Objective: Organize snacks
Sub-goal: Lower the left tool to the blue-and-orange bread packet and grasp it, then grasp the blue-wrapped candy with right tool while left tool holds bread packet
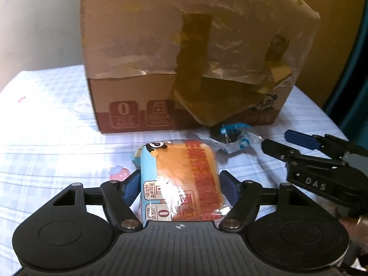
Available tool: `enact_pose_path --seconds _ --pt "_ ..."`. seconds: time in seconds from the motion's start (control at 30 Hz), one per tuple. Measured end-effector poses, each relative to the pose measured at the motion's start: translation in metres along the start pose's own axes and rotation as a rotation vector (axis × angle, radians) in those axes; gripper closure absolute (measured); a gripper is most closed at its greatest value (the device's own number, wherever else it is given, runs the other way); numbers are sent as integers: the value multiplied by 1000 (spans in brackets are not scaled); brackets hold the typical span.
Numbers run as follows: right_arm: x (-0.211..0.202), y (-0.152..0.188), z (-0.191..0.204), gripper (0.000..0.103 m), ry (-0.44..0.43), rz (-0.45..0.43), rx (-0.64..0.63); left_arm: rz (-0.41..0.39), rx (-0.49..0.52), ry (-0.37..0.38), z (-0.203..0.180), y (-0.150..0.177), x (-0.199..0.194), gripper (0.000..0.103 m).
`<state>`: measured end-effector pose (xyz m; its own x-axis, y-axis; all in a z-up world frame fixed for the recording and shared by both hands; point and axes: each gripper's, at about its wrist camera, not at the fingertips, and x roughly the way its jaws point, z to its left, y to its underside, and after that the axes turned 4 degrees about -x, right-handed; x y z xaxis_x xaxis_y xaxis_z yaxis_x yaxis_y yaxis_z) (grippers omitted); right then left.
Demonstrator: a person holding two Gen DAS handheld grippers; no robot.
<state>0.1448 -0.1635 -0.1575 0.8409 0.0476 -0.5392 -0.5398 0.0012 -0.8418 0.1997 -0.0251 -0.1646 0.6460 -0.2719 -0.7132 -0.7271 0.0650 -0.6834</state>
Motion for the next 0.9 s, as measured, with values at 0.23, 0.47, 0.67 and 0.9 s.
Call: enact_pose_path --seconds 0.23,0.47,0.67,0.9 --pt "1 0 -2 45 -27 6 2 -17 -93 -42 24 7 -14 30" --pt "2 -4 -2 40 -52 34 18 -31 -134 -67 43 11 -24 30" --pt "7 -21 12 26 -104 38 -4 -45 -131 -65 44 14 -25 29" --pt "43 -40 30 21 -110 105 56 -55 -149 -40 46 18 -22 28"
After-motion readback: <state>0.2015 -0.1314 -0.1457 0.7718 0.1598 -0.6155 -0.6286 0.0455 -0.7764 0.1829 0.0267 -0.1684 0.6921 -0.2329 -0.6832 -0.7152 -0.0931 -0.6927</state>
